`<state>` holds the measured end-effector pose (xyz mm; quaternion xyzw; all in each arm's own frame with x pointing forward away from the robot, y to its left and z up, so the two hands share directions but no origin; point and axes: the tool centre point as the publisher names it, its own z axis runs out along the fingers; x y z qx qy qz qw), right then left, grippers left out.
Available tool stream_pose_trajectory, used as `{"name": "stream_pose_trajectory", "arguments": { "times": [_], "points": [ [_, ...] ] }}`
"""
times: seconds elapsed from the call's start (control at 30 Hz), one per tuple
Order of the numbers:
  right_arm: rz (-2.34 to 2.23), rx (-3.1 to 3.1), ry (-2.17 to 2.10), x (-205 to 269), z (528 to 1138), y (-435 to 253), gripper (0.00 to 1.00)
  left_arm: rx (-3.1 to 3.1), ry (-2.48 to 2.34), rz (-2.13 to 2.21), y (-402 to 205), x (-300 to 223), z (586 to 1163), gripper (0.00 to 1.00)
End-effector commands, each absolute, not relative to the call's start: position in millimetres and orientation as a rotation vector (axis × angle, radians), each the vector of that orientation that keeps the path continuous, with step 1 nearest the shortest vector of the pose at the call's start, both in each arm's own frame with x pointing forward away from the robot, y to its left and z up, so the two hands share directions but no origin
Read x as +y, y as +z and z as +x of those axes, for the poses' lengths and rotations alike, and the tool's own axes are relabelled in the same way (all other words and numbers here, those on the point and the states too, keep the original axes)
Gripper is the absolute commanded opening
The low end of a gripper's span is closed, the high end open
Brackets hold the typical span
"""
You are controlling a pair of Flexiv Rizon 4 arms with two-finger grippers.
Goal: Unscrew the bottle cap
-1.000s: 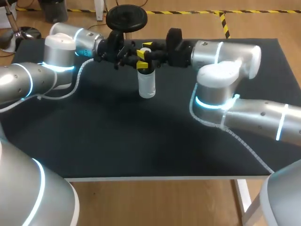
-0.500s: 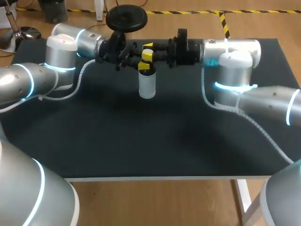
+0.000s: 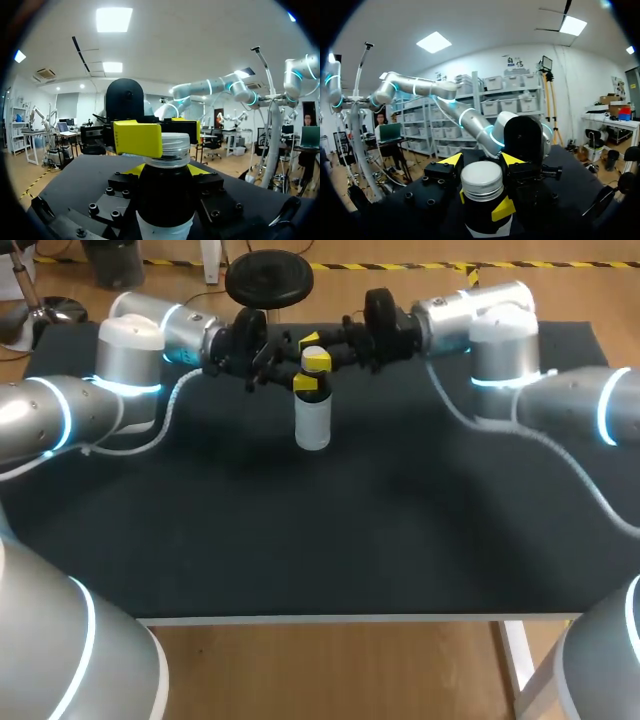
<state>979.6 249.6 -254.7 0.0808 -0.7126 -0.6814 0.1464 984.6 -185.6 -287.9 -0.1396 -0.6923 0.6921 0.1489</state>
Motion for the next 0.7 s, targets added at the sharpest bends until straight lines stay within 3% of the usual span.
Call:
{"name": "stream_pose_trajectory", "arguments": {
  "times": [0.03,0.7],
  "points": [
    [0.887,-1.525,-1.387,249.6,978.6,-266.8,0.00,-1.996,1.990,-0.400,-285.3,-182.8,989.4,0.00],
    [0.974,-1.405,-1.352,248.9,987.3,-237.7,0.00,-1.996,1.990,-0.400,-285.3,-182.8,989.4,0.00]
  ]
}}
